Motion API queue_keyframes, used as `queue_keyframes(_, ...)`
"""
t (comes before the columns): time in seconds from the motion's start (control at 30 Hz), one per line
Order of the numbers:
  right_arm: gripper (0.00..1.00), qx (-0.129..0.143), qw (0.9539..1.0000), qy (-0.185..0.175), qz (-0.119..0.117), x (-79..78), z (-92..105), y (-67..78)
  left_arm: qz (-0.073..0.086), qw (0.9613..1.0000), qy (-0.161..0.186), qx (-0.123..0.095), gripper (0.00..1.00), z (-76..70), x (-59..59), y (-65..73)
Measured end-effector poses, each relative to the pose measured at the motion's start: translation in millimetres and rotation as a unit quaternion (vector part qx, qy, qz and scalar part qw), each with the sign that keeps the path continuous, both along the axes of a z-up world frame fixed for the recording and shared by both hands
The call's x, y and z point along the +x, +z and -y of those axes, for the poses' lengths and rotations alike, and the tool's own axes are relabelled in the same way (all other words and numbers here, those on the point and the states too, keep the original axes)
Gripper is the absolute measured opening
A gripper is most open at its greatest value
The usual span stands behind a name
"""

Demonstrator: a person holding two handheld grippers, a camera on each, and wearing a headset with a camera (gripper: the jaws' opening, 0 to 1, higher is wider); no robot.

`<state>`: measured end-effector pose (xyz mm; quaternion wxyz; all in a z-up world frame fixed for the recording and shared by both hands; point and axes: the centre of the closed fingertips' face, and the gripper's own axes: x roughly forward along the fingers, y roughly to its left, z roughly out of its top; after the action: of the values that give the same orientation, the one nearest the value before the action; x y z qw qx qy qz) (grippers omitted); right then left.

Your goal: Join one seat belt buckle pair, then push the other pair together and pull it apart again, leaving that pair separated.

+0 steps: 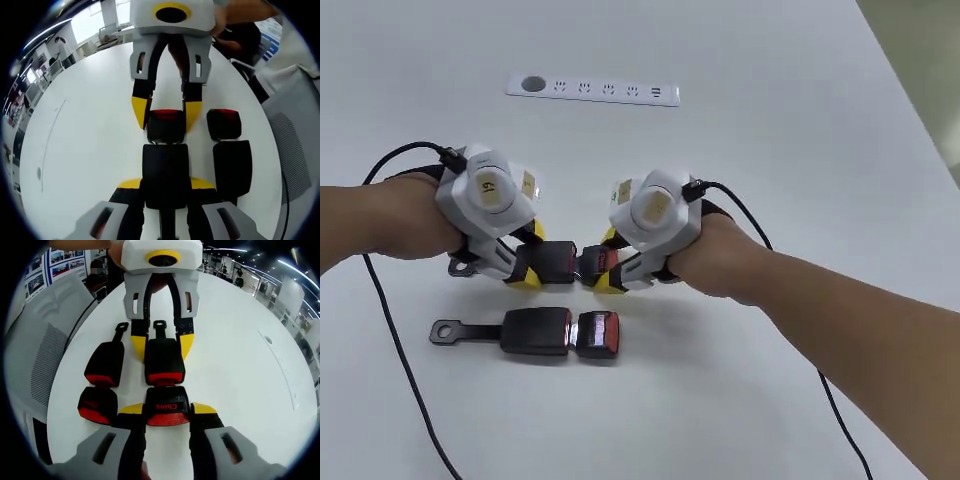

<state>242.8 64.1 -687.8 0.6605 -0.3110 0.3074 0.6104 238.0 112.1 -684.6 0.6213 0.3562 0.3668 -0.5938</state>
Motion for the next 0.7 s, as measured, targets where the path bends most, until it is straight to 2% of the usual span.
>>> queue_keyframes(0.4, 0.31, 0.001, 1.0000, -0.002, 0.002, 3.0, -1.5, -0.8, -0.001, 0.9999, 0.006, -0.009, 0.32, -1.3, 3.2, -1.8)
queue_keyframes(0.7, 0.32, 0.003, 1.0000, -0.007, 0.003, 0.8, 8.0, -1.8, -0.003, 1.0000, 0.003, -0.006, 0.33, -2.0, 4.1, -3.0)
